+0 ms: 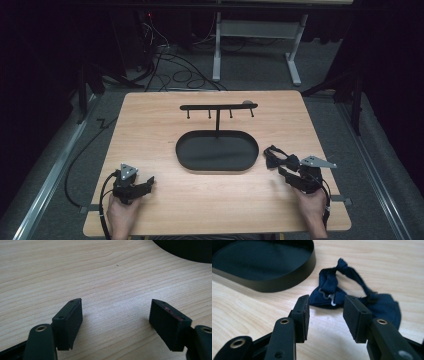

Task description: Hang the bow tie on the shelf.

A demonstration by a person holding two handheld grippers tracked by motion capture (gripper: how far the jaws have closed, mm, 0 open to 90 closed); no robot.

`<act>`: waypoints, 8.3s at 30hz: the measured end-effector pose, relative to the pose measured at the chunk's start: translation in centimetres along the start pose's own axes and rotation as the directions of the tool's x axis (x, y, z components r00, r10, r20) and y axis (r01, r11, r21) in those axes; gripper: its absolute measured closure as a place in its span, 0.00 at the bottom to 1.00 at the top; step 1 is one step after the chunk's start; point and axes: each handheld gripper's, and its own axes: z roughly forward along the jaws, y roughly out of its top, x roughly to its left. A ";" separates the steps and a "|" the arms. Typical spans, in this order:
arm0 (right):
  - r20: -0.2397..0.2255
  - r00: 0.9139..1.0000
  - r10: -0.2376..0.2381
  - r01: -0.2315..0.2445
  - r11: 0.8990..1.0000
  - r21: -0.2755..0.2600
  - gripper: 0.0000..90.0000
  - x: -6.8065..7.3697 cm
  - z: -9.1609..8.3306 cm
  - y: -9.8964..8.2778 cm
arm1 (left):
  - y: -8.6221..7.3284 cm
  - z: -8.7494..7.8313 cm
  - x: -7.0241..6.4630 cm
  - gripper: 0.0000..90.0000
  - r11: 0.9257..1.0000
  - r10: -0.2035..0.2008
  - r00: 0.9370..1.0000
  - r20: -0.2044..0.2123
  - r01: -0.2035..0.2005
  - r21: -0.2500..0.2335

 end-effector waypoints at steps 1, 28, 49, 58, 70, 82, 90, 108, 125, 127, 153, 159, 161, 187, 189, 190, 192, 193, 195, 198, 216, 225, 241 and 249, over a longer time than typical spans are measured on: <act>0.005 1.000 0.001 -0.001 1.000 0.001 0.65 -0.1 -0.1 0.3 | 0.0 0.0 0.0 0.30 1.000 0.000 1.000 0.000 0.000 0.000; 0.040 0.999 0.010 -0.012 0.999 0.047 0.63 -2.4 2.8 4.5 | 0.0 0.0 0.0 0.30 1.000 0.000 1.000 -0.001 0.000 0.000; 0.025 0.999 0.021 -0.024 0.990 0.139 0.78 -3.6 5.4 4.5 | 0.0 0.0 0.0 0.30 1.000 0.001 1.000 0.000 -0.001 0.003; 0.024 1.000 0.015 -0.019 0.988 0.153 0.87 -3.7 5.7 4.4 | 0.0 0.0 0.0 0.30 1.000 0.001 1.000 0.000 -0.001 0.003; 0.016 1.000 -0.009 0.007 0.989 0.149 1.00 -3.5 5.7 4.3 | 0.0 0.0 0.0 0.30 1.000 0.001 1.000 0.000 -0.001 0.001; -0.007 1.000 -0.012 0.013 0.999 0.045 1.00 -2.9 3.2 5.0 | 0.0 0.0 0.0 0.30 1.000 0.001 1.000 0.000 -0.001 0.003; -0.008 1.000 -0.024 0.025 1.000 0.007 1.00 -2.3 2.1 5.4 | 0.0 0.0 0.0 0.30 1.000 0.000 1.000 -0.001 0.000 0.000; -0.044 0.998 -0.050 0.047 0.996 -0.071 1.00 -1.1 -0.4 6.8 | 0.0 0.0 0.0 0.30 1.000 -0.002 1.000 0.002 0.002 -0.002; -0.087 0.991 -0.098 0.089 0.992 -0.094 1.00 0.7 -1.1 7.6 | 0.0 0.0 0.0 0.30 1.000 -0.003 1.000 0.004 0.003 -0.002; -0.096 0.991 -0.098 0.089 0.991 -0.095 1.00 0.9 -1.2 7.7 | 0.0 0.0 0.0 0.30 1.000 -0.003 1.000 0.004 0.003 -0.002; -0.170 0.975 -0.142 0.122 0.985 -0.124 1.00 3.3 -0.8 9.3 | 0.0 0.0 0.1 0.30 1.000 -0.003 1.000 0.007 0.003 0.000; -0.184 0.971 -0.152 0.129 0.983 -0.133 1.00 3.8 -0.5 9.9 | 0.0 0.0 0.1 0.30 1.000 -0.004 1.000 0.007 0.004 -0.001; -0.193 0.970 -0.149 0.123 0.982 -0.142 1.00 4.0 -0.5 10.1 | 0.0 0.0 0.1 0.30 1.000 -0.004 1.000 0.008 0.004 -0.001; -0.199 0.966 -0.166 0.125 0.971 -0.202 1.00 4.5 -0.4 13.7 | 0.0 -0.1 0.2 0.30 1.000 -0.010 1.000 0.013 0.010 -0.004; -0.197 0.967 -0.165 0.124 0.971 -0.204 1.00 4.4 -0.3 13.9 | 0.0 -0.1 0.2 0.30 1.000 -0.011 1.000 0.014 0.011 -0.004; -0.200 0.967 -0.159 0.118 0.972 -0.203 1.00 4.3 -0.3 14.1 | 0.0 -0.1 0.2 0.30 1.000 -0.011 1.000 0.014 0.011 -0.004; -0.200 0.967 -0.157 0.115 0.972 -0.204 1.00 4.2 -0.3 14.3 | 0.0 0.0 0.2 0.30 1.000 -0.009 1.000 0.012 0.009 -0.004; -0.200 0.967 -0.157 0.115 0.972 -0.207 1.00 4.1 -0.3 14.4 | 0.0 0.0 0.2 0.30 1.000 -0.008 1.000 0.012 0.009 -0.004; -0.198 0.968 -0.153 0.110 0.971 -0.212 1.00 4.0 -0.4 14.7 | 0.0 -0.1 0.2 0.30 1.000 -0.009 1.000 0.013 0.009 -0.004; -0.194 0.969 -0.150 0.108 0.971 -0.213 1.00 3.9 -0.3 15.1 | 0.0 -0.1 0.2 0.30 1.000 -0.009 1.000 0.014 0.009 -0.004; -0.122 0.987 -0.101 0.074 0.975 -0.208 1.00 2.5 1.9 15.7 | 0.0 -0.1 0.2 0.30 1.000 -0.007 1.000 0.017 0.007 -0.002; -0.093 0.992 -0.087 0.069 0.981 -0.183 1.00 2.1 2.9 15.6 | 0.0 -0.1 0.2 0.30 1.000 -0.008 1.000 0.019 0.008 -0.004; -0.089 0.992 -0.091 0.075 0.983 -0.168 0.96 2.2 3.3 15.5 | 0.0 -0.1 0.3 0.30 1.000 -0.013 1.000 0.025 0.013 -0.006; -0.108 0.991 -0.082 0.062 0.982 -0.177 0.77 2.2 2.5 15.1 | 0.0 -0.1 0.2 0.30 1.000 -0.013 1.000 0.024 0.013 -0.007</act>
